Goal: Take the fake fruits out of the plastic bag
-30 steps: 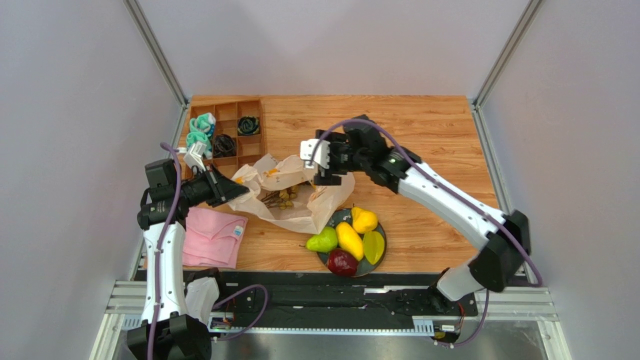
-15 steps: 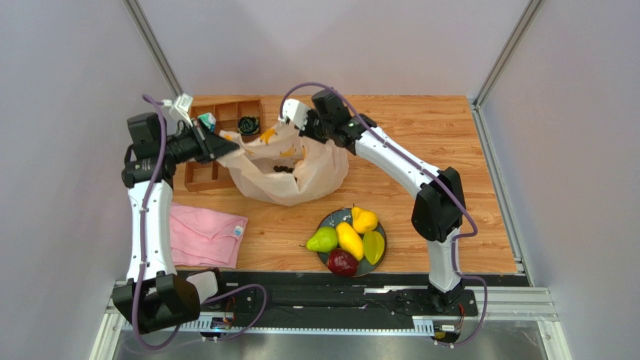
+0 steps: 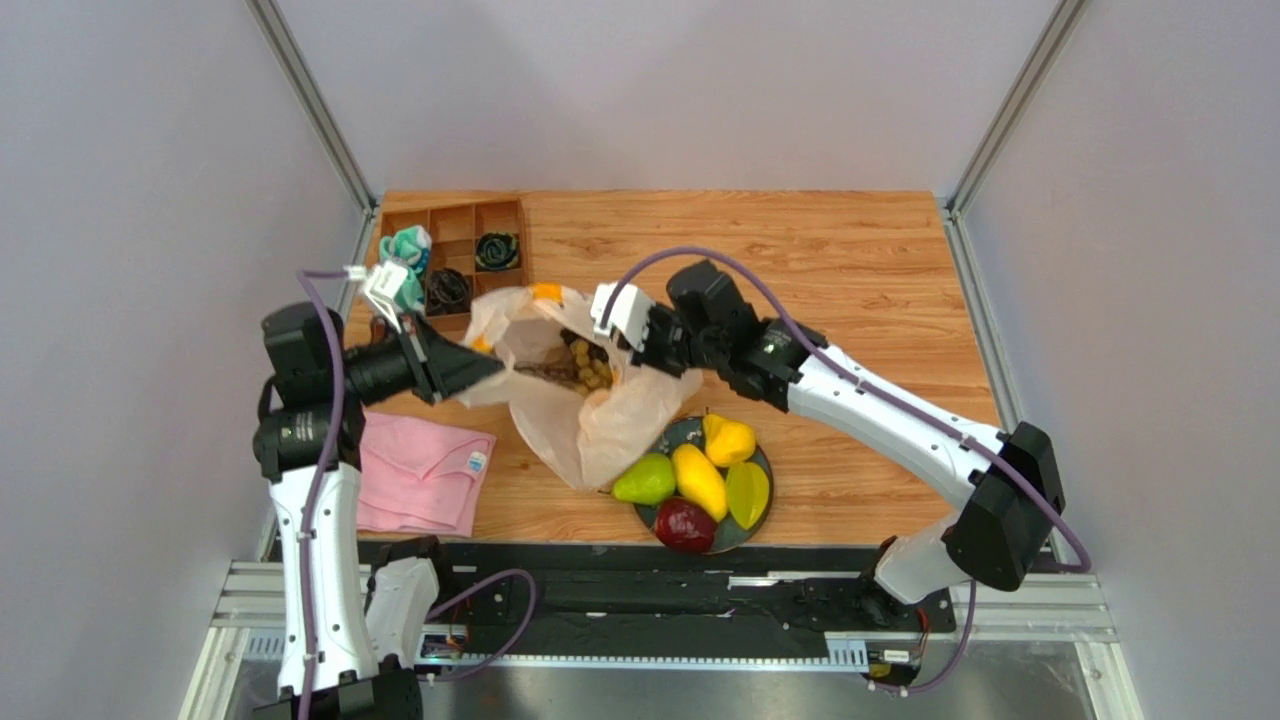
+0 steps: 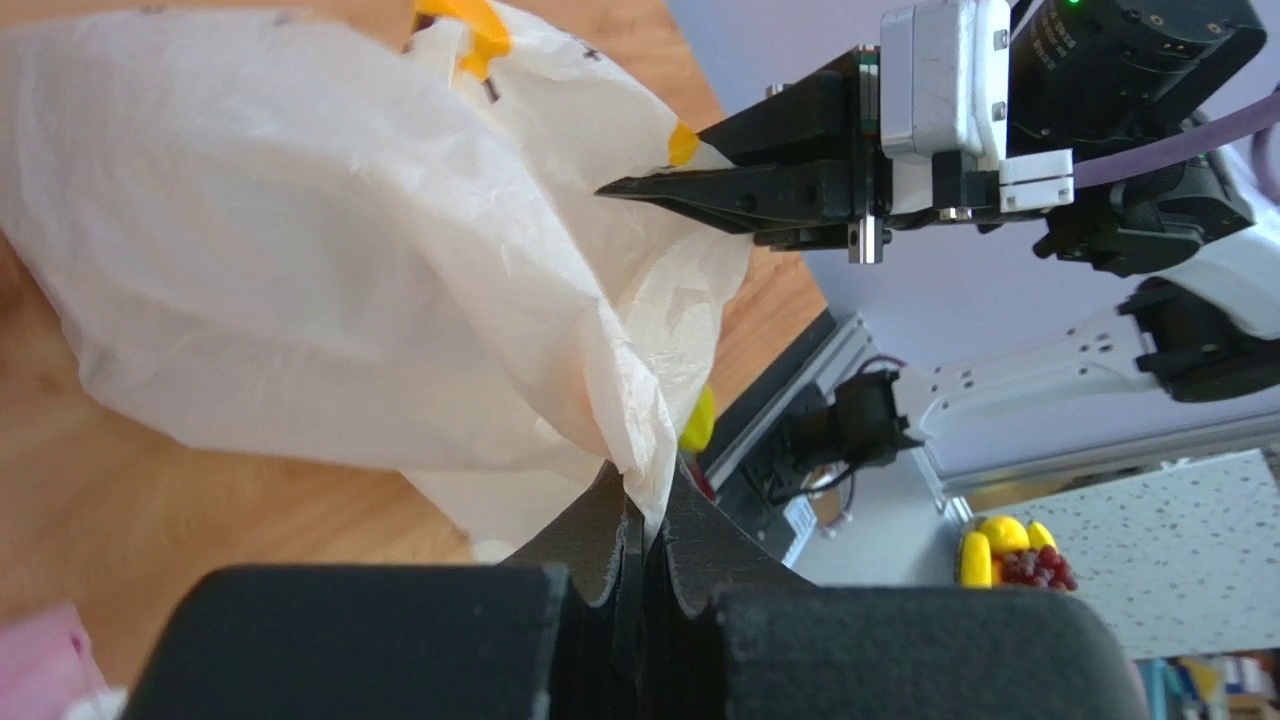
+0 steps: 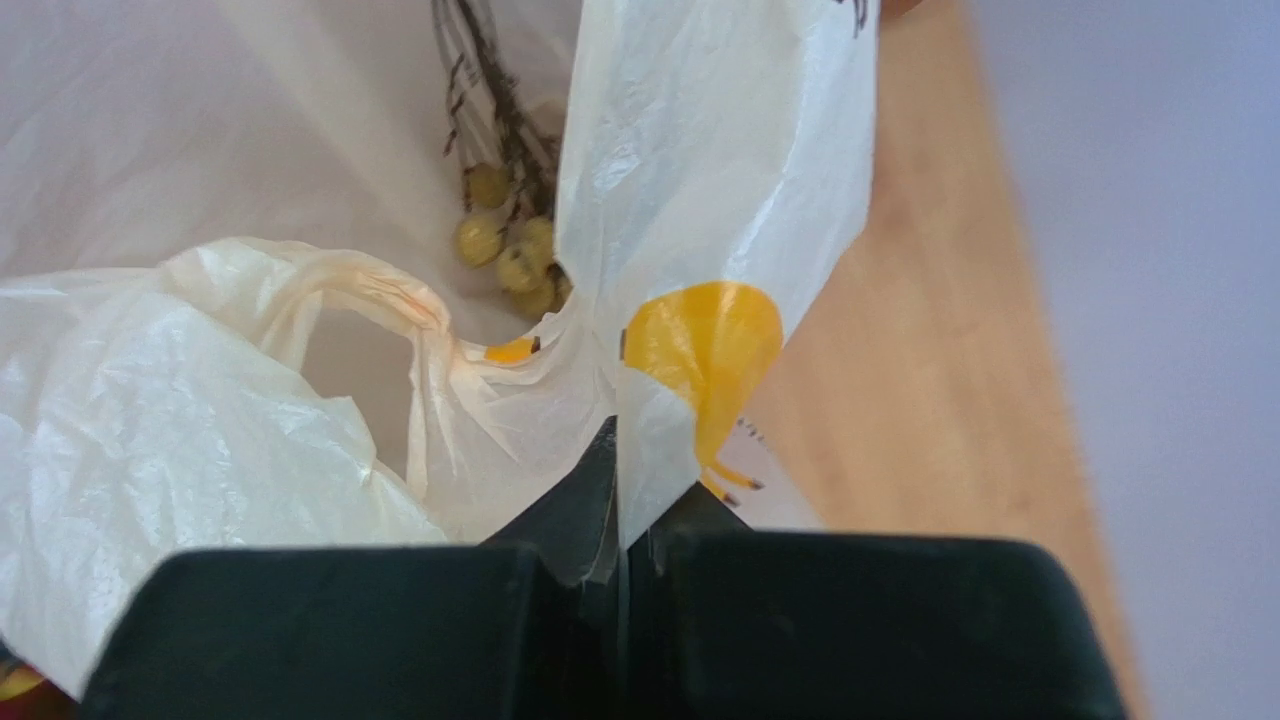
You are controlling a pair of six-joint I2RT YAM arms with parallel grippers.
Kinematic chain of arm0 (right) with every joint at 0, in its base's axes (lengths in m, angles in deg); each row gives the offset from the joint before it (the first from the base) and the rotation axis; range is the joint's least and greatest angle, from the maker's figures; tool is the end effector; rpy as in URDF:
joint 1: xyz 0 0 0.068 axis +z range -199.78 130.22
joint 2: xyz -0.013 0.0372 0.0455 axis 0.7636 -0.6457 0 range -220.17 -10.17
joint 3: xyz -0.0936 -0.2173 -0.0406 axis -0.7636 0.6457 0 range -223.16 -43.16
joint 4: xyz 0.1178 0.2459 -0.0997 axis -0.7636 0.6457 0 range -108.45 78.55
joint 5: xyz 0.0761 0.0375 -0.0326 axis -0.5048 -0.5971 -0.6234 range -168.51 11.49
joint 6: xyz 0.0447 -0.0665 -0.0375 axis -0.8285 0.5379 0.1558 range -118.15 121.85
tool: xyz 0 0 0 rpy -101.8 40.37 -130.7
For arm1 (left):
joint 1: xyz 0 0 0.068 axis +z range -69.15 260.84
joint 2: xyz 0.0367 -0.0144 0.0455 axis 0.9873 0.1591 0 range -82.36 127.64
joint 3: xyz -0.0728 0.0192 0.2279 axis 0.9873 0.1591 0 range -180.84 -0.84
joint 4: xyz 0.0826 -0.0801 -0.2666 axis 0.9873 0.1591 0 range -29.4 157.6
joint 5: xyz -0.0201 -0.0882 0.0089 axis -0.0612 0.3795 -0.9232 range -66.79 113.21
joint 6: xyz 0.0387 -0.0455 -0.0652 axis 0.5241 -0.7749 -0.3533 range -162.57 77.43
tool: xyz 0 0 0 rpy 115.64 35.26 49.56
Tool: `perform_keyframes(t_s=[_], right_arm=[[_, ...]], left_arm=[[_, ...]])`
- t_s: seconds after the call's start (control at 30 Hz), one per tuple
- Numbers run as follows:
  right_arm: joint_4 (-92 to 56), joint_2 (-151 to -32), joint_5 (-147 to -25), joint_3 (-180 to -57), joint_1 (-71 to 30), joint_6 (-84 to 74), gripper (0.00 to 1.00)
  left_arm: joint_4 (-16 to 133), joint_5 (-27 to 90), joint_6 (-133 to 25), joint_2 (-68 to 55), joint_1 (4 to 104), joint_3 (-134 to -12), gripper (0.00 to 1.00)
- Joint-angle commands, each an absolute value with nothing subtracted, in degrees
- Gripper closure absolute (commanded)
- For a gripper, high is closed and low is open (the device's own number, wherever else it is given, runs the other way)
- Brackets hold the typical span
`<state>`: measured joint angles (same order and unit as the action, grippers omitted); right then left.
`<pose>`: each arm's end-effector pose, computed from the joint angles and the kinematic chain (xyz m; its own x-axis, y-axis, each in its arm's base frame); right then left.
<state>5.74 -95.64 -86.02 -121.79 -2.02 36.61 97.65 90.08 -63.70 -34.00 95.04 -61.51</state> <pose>0.2699 0.3126 0.2912 0.1769 -0.6463 -0.7423 -0.8624 0.2616 -0.4333 0.2300 -0.0163 0.3588 -0.6356 -0.3068 -0.7084 0.5192 0.5093 -0.6864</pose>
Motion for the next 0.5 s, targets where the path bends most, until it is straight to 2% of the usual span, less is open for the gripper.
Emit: perform_keyframes(t_s=[0.0, 0.03, 0.07, 0.23, 0.3, 0.37, 0.47], right_arm=[[9.4, -95.0, -83.4, -109.0, -2.0, 27.7, 0.82], [9.4, -95.2, -82.7, -108.1, -2.1, 27.8, 0.72], [9.6, -95.6, -82.1, -108.1, -2.1, 27.9, 0.56], [15.5, -95.8, -86.6, -118.1, -2.3, 27.6, 0.35], [17.3, -95.2, -92.1, -123.6, -2.1, 26.7, 0.04], [17.7, -94.8, -96.8, -126.1, -1.8, 26.6, 0.0], [16.4, -95.7, -101.6, -128.4, 0.2, 25.3, 0.0]], left_arm=[[105.5, 86.1, -62.8, -39.6, 94.6, -48.9, 1.0], [105.4, 85.3, -62.1, -39.7, 94.5, -47.1, 1.0], [105.1, 83.6, -62.3, -39.6, 94.4, -44.5, 1.0], [96.6, 84.4, -66.7, -38.5, 93.5, -44.2, 1.0], [94.8, 84.4, -67.4, -37.3, 93.4, -45.4, 1.0], [92.6, 84.6, -68.8, -36.7, 92.9, -45.9, 1.0], [87.4, 84.5, -73.3, -35.7, 92.0, -46.0, 1.0]])
